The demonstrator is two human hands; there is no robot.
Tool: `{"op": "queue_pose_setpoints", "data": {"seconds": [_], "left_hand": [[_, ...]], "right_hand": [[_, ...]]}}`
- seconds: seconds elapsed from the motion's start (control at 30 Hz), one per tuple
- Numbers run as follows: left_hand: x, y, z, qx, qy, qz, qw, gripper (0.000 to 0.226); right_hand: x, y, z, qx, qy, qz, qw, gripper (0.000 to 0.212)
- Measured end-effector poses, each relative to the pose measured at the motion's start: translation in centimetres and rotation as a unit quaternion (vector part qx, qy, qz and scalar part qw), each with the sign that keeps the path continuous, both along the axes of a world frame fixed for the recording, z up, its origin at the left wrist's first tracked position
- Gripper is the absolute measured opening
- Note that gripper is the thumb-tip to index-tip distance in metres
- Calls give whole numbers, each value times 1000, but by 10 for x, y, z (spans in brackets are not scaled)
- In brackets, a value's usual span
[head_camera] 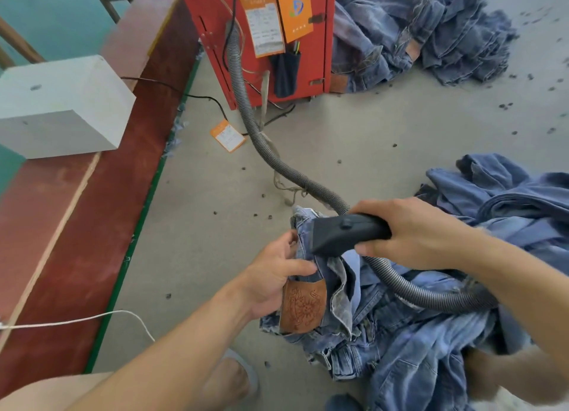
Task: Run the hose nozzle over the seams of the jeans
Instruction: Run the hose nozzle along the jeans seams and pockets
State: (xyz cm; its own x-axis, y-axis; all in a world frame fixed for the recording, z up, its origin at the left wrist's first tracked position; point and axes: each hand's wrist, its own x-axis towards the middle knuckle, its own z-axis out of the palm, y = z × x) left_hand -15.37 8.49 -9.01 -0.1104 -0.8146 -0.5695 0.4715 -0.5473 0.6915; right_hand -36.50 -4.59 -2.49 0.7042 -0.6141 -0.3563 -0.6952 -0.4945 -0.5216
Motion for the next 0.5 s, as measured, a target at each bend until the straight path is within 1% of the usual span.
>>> {"op": "queue_pose_setpoints", "data": {"seconds": [0.07,0.13,0.23,0.33,0.43,0.5], "left_hand": [[2,-1,0,1,8,4,1000,58],[5,-3,0,11,6,10,1000,53],[7,-5,2,26,6,22,999,51],[8,-6,2,33,20,38,999,48],[8,-10,2,38,27,49,998,47],[5,-14,3,42,34,64,997,49]], "right_hand": [[11,3,-1,-48,-24,-26,998,39],[13,-2,1,-89,-49,-81,992,38],[-1,-15,8,-78,-71,-149,983,35],[-19,-16,20,-78,-55,-135,986,31],[-22,4,27,-59,-22,-79,995,30],[-16,20,19,-39,20,-45,998,30]]}}
